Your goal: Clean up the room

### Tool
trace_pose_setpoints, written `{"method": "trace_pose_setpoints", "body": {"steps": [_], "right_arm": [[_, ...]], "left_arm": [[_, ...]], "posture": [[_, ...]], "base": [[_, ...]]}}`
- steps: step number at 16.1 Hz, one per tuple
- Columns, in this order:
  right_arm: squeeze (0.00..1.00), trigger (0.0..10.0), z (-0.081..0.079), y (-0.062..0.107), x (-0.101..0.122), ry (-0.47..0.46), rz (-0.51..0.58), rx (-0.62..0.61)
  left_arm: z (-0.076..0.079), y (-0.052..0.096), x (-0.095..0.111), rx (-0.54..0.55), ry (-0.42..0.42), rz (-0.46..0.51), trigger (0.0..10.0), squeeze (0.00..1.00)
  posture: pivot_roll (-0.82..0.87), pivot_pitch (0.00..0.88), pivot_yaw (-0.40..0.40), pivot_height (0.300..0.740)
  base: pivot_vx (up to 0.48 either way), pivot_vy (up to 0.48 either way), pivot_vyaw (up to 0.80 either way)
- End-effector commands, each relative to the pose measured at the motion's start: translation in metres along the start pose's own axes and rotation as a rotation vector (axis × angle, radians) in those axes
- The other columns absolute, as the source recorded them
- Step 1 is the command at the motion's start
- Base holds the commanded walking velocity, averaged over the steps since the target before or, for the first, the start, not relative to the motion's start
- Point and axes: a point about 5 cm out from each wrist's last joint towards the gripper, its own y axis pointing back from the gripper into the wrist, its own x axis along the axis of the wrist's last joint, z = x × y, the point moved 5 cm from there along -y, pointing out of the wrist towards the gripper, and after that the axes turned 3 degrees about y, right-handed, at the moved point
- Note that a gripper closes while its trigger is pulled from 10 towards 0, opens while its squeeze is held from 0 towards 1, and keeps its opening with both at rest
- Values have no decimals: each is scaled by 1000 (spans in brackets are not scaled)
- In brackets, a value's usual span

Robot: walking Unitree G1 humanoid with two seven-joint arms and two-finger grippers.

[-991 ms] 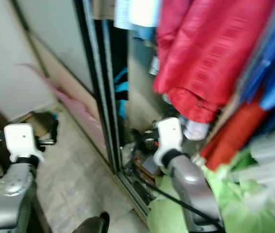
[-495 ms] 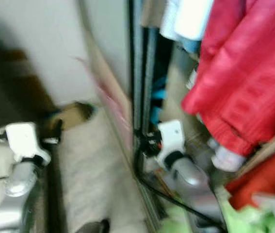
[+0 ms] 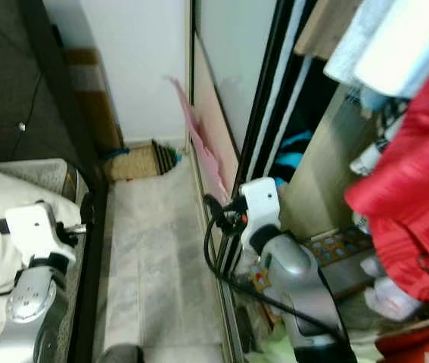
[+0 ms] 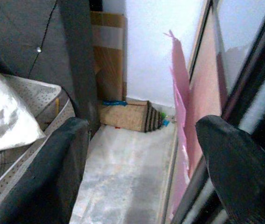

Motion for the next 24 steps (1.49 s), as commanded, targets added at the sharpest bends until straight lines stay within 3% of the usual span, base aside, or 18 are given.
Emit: {"method": "trace_pose_setpoints", "body": {"steps": [1,13,15,17,21,24], "right_arm": [[0,10000,-1,-3,7,4,32,-4],[0,10000,9,-4,5,-23,55,-95],[0,10000,20,-4,4,-49,59,-155],[0,10000,19,-6,11,11,85,-153],[0,10000,24,-8,16,6,106,-166],[0,10000,16,-13,20,1,123,-114]], "left_arm": [[-3,-1,8,4,-5,27,10000,0],[4,-11,13,-65,-60,33,10000,0],[4,-11,15,-64,-67,41,10000,0],[5,-10,16,-83,-18,20,10000,0],[-1,-10,22,-61,-78,60,10000,0],[-3,-13,24,-29,-71,63,10000,0]], "posture": [[91,54,-93,740],[77,48,-39,740],[82,47,-38,740],[81,51,-18,740],[82,57,-20,740],[76,68,-16,740]], "base": [[0,0,0],[0,307,0],[0,0,0],[0,0,800],[0,0,800],[0,0,800]]}}
